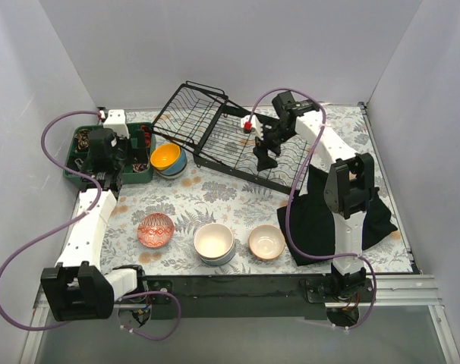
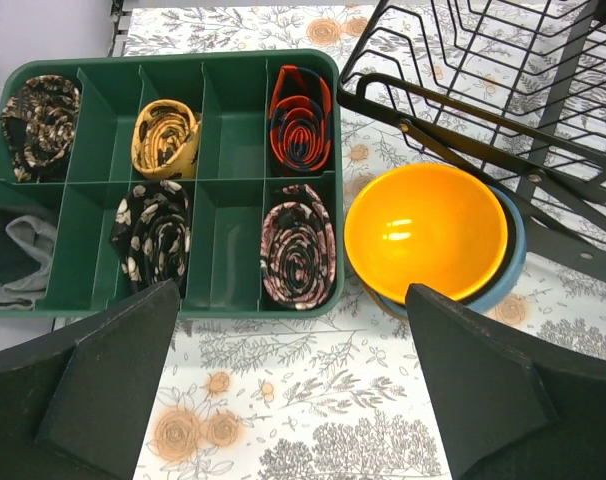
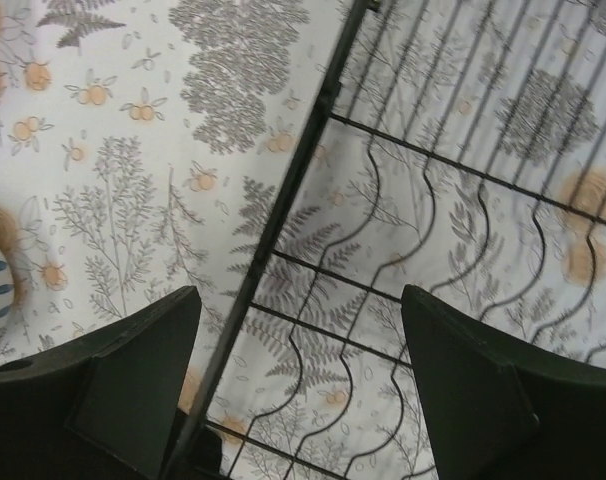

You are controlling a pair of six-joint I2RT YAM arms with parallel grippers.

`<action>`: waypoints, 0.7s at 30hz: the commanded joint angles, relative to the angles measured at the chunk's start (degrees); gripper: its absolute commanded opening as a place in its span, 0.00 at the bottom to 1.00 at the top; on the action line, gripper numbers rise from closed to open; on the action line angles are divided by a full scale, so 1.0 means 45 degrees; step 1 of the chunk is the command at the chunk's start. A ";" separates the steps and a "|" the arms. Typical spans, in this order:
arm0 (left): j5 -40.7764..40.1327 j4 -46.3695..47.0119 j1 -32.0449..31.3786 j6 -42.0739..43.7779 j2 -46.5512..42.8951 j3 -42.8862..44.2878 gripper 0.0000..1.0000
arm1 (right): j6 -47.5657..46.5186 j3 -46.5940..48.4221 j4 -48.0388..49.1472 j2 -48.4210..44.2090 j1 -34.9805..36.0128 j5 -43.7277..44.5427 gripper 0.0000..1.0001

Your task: Load the bowls into the dish rack

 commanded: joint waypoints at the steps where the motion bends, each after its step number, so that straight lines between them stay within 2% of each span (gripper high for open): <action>1: 0.0024 -0.0675 0.0005 0.0056 -0.1017 -0.0350 0.98 | -0.0042 -0.0181 -0.0744 -0.0188 0.0609 -0.0243 0.88; 8: 0.0471 -0.0441 0.0122 0.0250 -0.1429 -0.1052 0.98 | 0.1030 -0.0827 -0.0256 0.0240 0.0902 0.0754 0.82; 9: 0.1421 -0.0461 0.0103 0.0289 -0.1351 -0.1092 0.98 | 0.1208 -0.0808 -0.0024 0.0280 0.0922 0.0831 0.81; 14: 0.2913 -0.0461 0.0122 0.0056 -0.0688 -0.0897 0.98 | 0.1969 -0.0651 0.0388 0.0476 0.1097 0.1182 0.76; 17: 0.3052 -0.0422 0.0122 0.0016 -0.0433 -0.0800 0.98 | 0.2283 -0.0826 0.0837 0.0515 0.1292 0.1592 0.73; 21: 0.2896 -0.0422 0.0122 0.0016 -0.0159 -0.0682 0.98 | 0.3219 -0.1099 0.1345 0.0457 0.1547 0.2216 0.63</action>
